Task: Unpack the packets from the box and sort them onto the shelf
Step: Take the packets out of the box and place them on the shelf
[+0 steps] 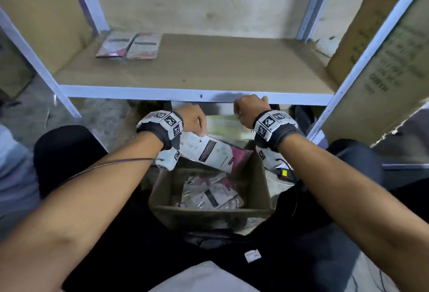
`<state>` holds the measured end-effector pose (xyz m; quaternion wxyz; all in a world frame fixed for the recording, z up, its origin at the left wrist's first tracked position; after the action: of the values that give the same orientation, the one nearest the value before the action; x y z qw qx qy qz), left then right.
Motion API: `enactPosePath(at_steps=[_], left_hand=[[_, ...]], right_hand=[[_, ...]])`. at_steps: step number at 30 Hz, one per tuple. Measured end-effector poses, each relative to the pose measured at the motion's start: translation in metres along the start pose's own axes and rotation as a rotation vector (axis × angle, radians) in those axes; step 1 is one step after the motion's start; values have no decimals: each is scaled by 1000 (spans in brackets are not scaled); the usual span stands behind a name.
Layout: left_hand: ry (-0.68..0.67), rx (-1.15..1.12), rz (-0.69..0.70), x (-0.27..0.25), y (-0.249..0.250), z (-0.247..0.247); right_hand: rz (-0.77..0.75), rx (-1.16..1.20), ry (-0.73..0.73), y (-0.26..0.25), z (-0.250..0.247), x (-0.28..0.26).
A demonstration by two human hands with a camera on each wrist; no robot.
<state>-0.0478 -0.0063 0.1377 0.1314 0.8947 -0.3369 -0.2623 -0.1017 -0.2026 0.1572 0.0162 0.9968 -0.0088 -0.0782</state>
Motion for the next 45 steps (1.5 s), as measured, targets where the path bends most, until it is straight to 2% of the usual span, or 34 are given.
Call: enactPosePath(at_steps=[6,11,14,16,19,22,28,33,36,45], left_hand=[[68,-6,10,-18,23,-77],[76,-40,28,-35,26,-139],[135,-82,22,-39,14,-168],[188,-217,23,-35,2,-179],[265,-569,23,-25,-17,-183],[356,-820,-9,-18,-29,-174],[522,-1159,-105,20,-62,-162],[687,-1272,-187,43,-99,-164],[789,-1328,-230,49,-127,-177],[939,-1345,-422,52,-226,-229]], right_hand=[[44,118,78,29,-51,-8],[54,321,113,69,-86,-3],[76,483,123,94,-96,2],[91,622,117,106,-96,6],[112,842,128,114,-93,16],[145,1069,108,110,-85,24],[172,1474,113,82,-75,72],[129,1675,39,41,-80,122],[120,1738,10,12,-86,157],[52,1731,-128,-82,-109,247]])
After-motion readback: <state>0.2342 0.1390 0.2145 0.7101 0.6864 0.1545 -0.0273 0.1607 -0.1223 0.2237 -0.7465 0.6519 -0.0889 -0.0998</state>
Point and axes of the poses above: each hand's wrist, its own x-axis towards the middle knuckle, its own z-axis out of the palm, y = z × x, the point moved 1 cm from there along x, towards the middle knuckle, and after that the axes turned 7 degrees about -y, right-handed, at the moved point
